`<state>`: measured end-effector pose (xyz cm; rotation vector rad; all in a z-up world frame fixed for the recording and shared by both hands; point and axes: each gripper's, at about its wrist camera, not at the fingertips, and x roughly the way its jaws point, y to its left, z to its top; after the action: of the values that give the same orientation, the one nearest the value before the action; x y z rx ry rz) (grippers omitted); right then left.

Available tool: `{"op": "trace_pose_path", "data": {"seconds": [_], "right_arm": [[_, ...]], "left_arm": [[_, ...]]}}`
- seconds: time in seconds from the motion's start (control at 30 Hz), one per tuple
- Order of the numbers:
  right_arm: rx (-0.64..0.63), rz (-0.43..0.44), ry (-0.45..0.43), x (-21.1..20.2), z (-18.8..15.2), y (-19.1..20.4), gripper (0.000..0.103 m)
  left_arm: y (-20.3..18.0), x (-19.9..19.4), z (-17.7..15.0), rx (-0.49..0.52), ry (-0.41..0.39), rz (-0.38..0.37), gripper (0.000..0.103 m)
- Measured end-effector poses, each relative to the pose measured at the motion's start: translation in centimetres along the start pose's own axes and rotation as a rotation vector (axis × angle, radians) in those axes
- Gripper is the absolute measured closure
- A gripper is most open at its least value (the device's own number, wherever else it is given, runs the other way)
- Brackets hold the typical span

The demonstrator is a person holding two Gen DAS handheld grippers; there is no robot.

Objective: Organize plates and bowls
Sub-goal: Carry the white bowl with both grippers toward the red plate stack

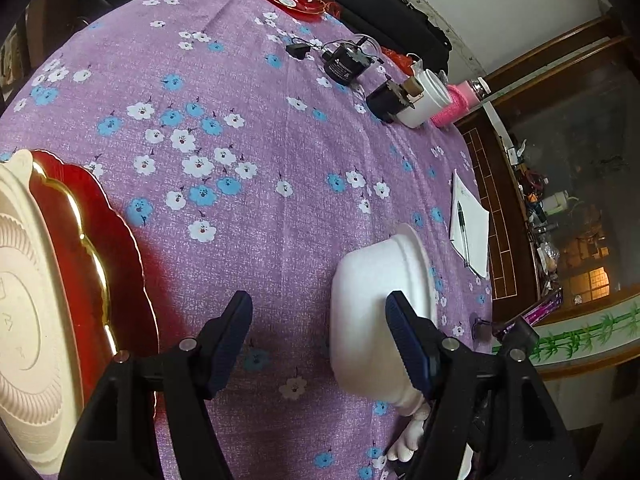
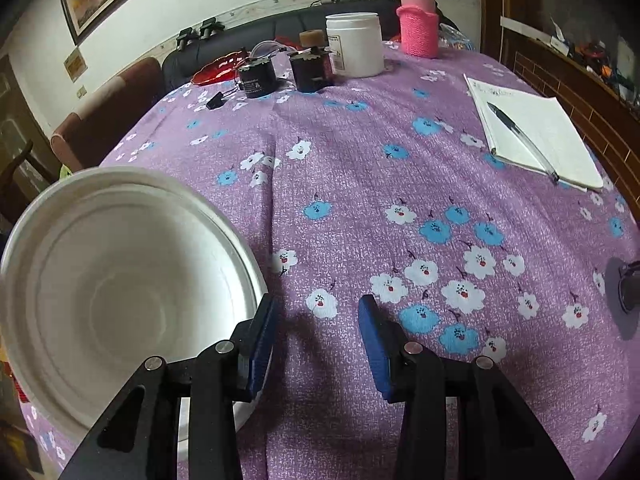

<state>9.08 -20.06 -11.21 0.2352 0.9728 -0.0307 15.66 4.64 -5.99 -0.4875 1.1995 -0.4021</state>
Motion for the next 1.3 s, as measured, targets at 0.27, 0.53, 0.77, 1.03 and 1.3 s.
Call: {"op": "trace_pose_path", "data": {"seconds": [0.27, 0.53, 0.77, 1.03, 1.3], "right_arm": [[0.009, 0.002, 0.015, 0.3, -0.1, -0.2, 0.058], [0.006, 0.002, 0.016, 0.4, -0.1, -0.2, 0.058], [0.024, 0.009, 0.020, 0.5, 0.2, -0.3, 0.058], [0.099, 0.180, 0.022, -0.4, 0.3, -0.7, 0.058], [0.149, 0.320, 0.100, 0.8, -0.7, 0.6, 0.058]], "left_arm": [[-0.5, 0.7, -0.3, 0.001, 0.018, -0.014, 0.035], [-0.5, -0.8, 0.1, -0.023, -0.042, -0.049, 0.035], [-2.7, -0.8, 0.1, 0.034, -0.051, -0.107, 0.034], [-3.2, 2.3, -1.3, 0.088, -0.016, 0.026, 0.040], [-1.6, 4.5, -2.3, 0.067, 0.039, 0.063, 0.054]]}}
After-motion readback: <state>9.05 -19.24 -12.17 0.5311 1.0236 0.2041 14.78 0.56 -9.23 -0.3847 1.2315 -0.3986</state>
